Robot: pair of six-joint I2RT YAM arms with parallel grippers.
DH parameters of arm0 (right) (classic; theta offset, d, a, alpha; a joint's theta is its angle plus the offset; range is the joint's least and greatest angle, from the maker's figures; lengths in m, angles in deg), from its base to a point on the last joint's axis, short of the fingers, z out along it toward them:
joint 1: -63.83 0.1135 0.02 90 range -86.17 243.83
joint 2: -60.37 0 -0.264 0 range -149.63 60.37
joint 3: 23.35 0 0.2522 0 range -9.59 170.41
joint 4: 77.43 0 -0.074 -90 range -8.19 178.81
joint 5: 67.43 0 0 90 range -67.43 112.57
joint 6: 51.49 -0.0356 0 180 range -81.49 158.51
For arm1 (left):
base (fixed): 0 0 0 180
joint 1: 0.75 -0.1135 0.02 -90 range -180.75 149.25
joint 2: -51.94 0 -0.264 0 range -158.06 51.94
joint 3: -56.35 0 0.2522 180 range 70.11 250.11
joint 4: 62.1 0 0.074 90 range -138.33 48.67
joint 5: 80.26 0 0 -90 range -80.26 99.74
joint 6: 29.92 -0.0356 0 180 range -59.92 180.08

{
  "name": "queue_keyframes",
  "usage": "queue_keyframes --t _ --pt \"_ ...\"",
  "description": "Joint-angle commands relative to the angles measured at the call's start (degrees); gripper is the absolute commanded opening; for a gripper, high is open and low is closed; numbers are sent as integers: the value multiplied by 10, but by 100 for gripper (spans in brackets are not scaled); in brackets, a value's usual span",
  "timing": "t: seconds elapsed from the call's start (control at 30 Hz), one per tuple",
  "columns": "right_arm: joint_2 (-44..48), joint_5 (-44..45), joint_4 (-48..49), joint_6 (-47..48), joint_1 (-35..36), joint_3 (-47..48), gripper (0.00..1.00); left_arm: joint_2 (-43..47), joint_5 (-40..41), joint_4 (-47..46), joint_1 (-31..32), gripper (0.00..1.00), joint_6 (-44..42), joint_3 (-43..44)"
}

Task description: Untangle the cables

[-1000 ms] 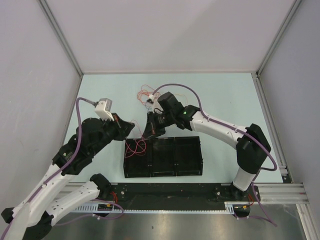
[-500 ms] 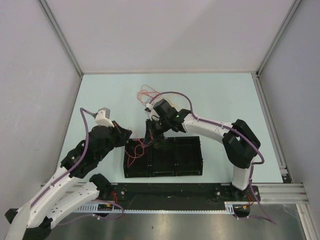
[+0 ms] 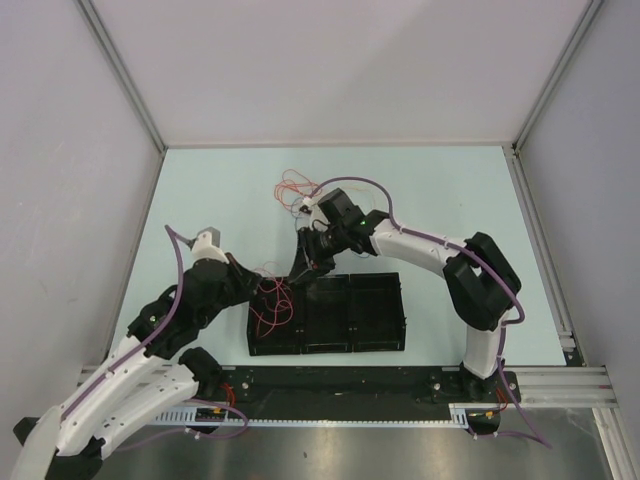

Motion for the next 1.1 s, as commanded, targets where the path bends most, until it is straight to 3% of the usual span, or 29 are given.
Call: queue_keyframes --t 0.0,0.4,1.07 --pt "-1 -31 29 -2 -18 1 31 11 0 12 2 0 21 -6" --pt "32 -29 -1 21 -74 1 32 16 -2 16 4 0 35 -37" --pt "37 -26 -23 39 -86 1 31 -86 39 -119 11 0 -13 -113"
